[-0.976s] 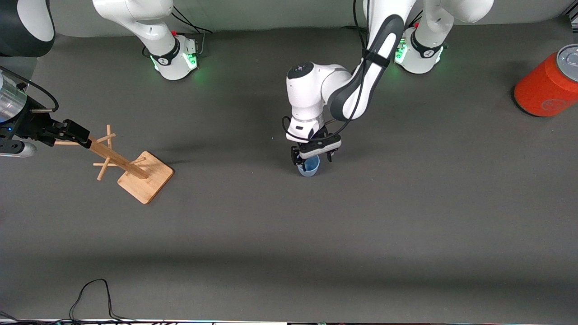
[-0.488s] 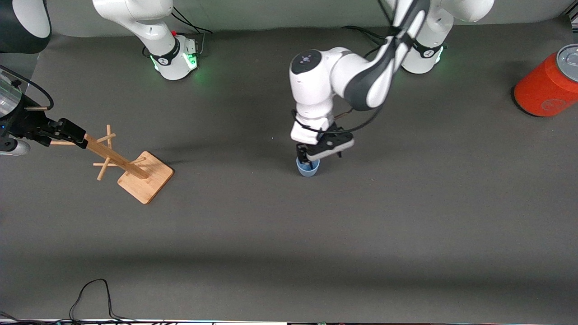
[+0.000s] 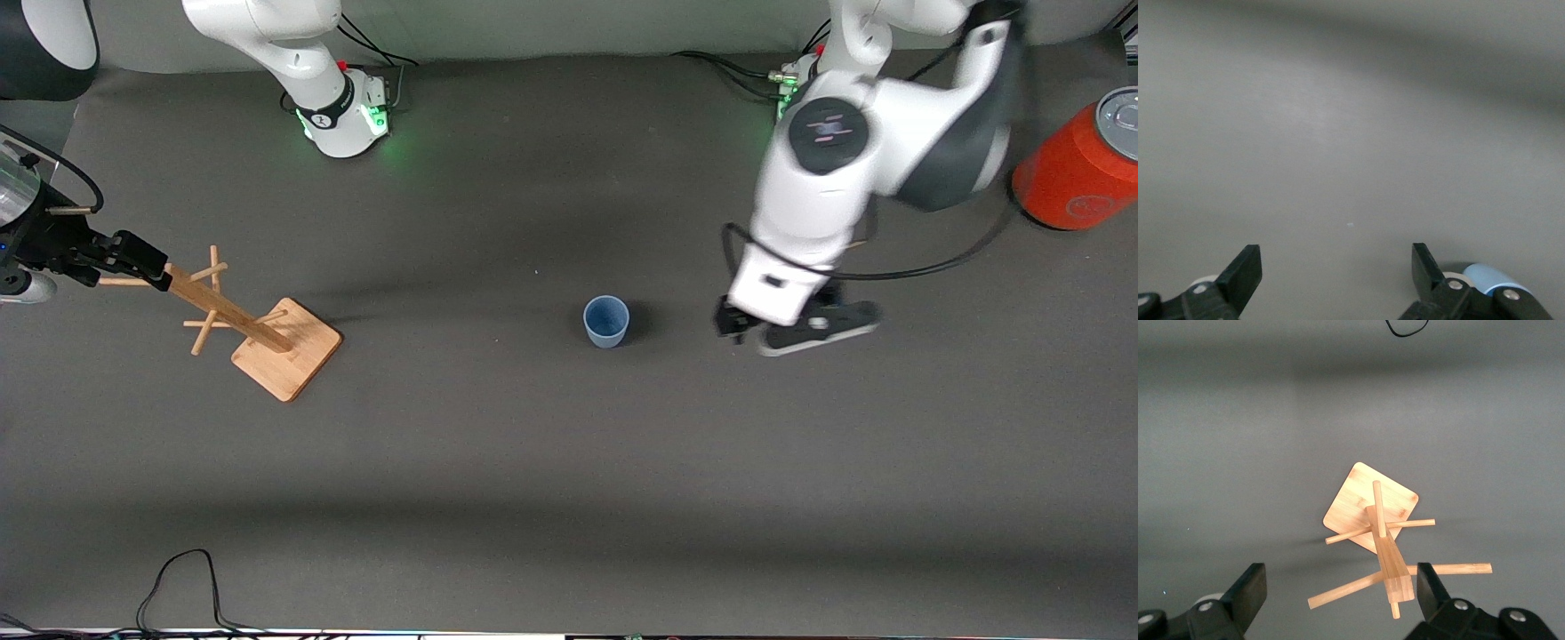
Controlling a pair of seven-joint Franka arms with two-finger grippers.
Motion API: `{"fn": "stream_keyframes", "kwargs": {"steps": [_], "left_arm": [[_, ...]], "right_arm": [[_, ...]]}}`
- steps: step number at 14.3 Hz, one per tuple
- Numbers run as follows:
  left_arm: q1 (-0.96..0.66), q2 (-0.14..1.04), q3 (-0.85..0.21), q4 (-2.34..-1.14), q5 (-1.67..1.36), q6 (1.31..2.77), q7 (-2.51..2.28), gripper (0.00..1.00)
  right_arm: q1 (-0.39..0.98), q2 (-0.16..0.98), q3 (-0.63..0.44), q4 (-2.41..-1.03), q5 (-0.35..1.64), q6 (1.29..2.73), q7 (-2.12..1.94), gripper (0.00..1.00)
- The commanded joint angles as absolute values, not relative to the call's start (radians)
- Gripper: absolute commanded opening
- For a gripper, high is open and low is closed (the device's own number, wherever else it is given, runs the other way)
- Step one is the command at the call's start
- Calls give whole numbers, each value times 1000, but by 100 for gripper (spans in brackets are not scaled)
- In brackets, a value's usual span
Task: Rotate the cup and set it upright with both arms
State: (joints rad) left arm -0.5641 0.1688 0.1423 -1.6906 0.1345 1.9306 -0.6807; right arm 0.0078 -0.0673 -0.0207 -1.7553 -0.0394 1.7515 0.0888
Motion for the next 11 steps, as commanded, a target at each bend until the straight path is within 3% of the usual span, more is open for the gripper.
{"fn": "stream_keyframes", "kwargs": {"steps": [1, 11], "left_arm": [[-488, 97, 130, -1713, 86, 1872, -562, 100], [-72, 2, 109, -1729, 8, 1717, -112, 100]], "right_arm": [[8, -77, -18, -1756, -26, 1761, 64, 100], [6, -77, -3, -1755, 27, 1727, 61, 100]]}}
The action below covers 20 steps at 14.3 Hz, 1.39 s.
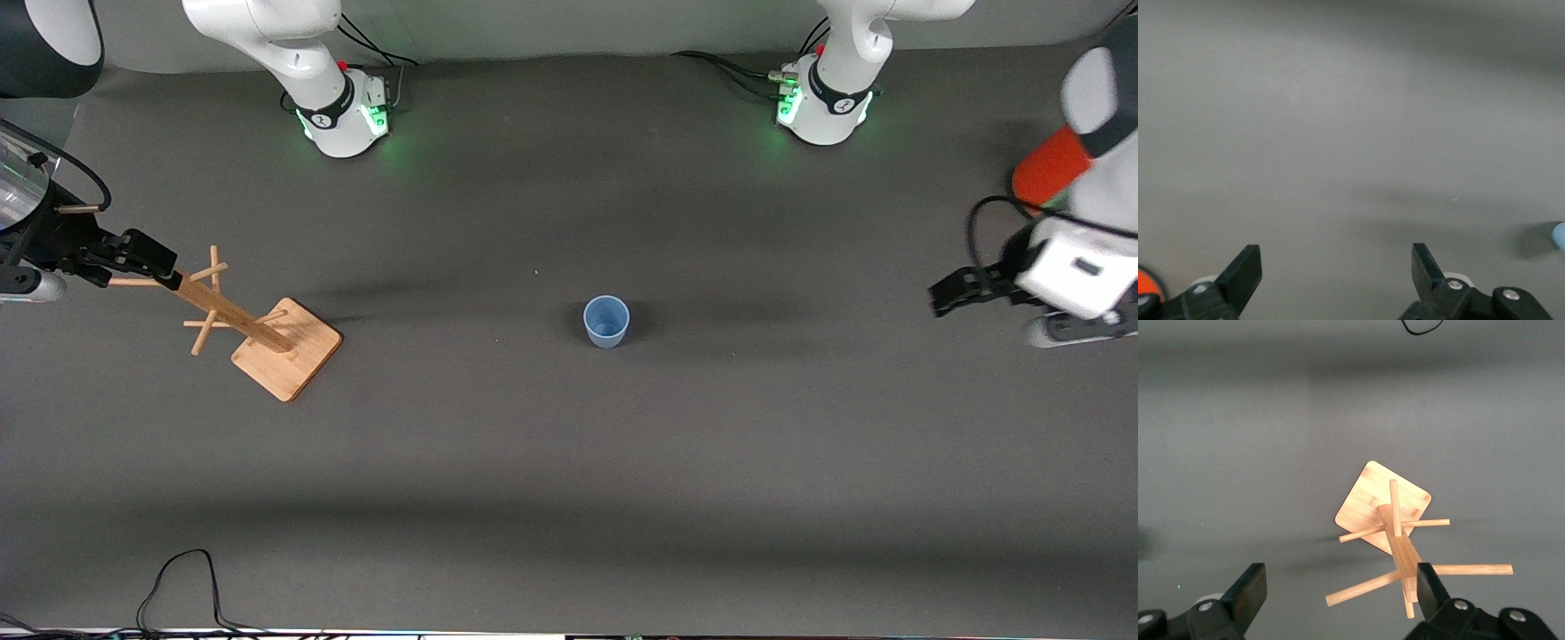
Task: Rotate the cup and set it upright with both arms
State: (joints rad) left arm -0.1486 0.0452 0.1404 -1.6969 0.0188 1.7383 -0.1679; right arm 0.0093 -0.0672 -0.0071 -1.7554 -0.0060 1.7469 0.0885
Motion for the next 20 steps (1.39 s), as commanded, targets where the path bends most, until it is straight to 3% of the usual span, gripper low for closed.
{"fn": "stream_keyframes", "kwargs": {"steps": [1, 6, 10, 20], "left_arm": [[-46, 0, 104, -1729, 9, 1710, -107, 100], [37, -8, -1, -1721, 17, 1680, -103, 100], [-40, -9, 44, -1701, 18, 1657, -112, 100], [-37, -5, 40, -1697, 18, 1655, -106, 100]], "right_arm": [[6, -78, -3, -1752, 50, 1718, 60, 100], [3, -74, -5, -1741, 55, 1692, 60, 100], [-2, -68, -6, -1740, 54, 1683, 66, 100], [2, -55, -9, -1740, 52, 1684, 57, 100]]}}
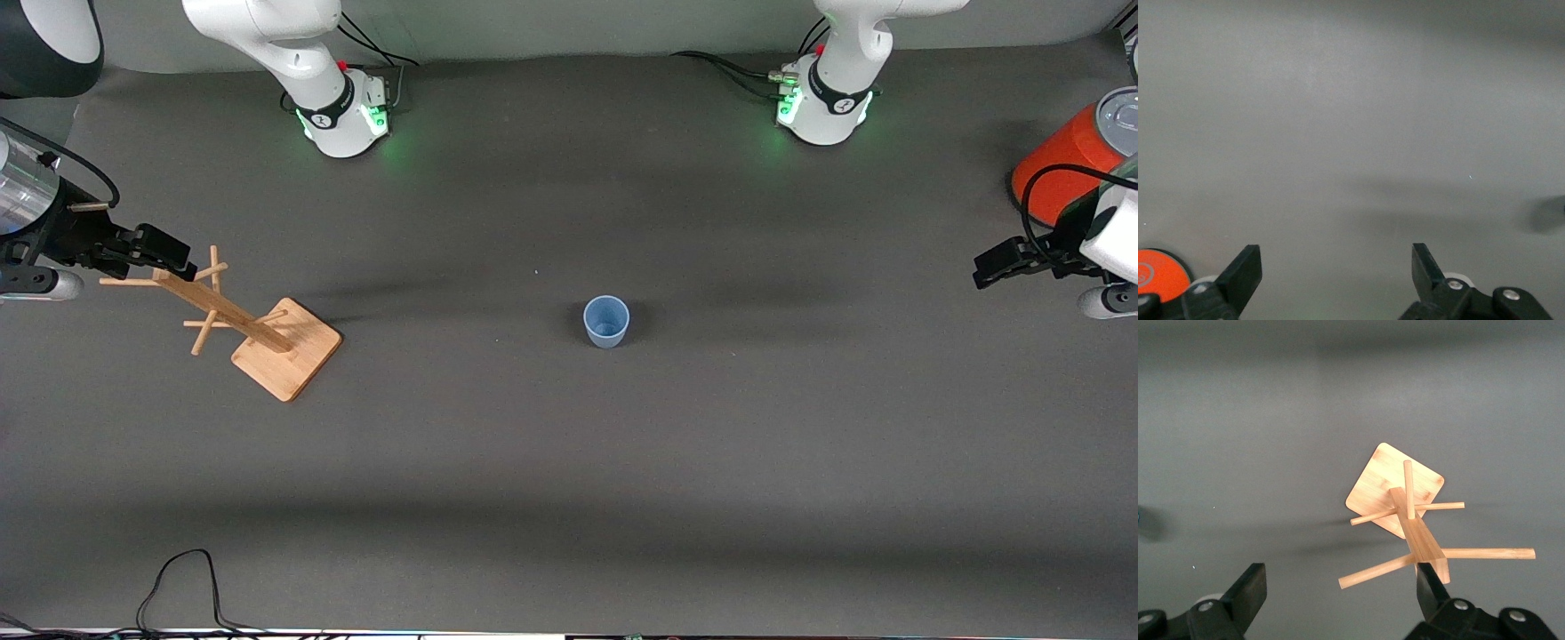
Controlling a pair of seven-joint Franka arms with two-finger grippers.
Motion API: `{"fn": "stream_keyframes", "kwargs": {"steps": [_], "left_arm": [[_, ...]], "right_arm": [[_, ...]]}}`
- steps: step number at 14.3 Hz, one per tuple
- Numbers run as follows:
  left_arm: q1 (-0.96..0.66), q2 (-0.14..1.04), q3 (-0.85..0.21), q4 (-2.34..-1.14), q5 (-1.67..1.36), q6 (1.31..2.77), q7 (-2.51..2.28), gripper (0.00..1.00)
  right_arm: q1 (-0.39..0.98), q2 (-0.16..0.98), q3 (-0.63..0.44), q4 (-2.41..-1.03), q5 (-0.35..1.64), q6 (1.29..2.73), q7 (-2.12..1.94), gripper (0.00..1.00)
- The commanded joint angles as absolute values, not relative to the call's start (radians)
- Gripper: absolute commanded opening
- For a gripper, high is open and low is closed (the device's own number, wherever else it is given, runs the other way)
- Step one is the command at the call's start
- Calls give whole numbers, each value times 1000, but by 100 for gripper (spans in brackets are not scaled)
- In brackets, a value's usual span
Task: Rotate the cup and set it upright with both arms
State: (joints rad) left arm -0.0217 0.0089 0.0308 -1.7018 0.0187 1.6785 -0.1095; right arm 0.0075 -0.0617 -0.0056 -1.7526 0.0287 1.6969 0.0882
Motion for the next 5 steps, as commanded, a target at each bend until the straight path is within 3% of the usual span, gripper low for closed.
{"fn": "stream_keyframes", "kwargs": {"steps": [1, 5], "left_arm": [[-37, -3, 38, -1697, 18, 1655, -107, 100], [-43, -2, 37, -1697, 17, 1657, -112, 100]], "right_arm": [[2, -54, -9, -1740, 52, 1684, 58, 100], [2, -35, -9, -1726, 52, 1687, 55, 100]]}}
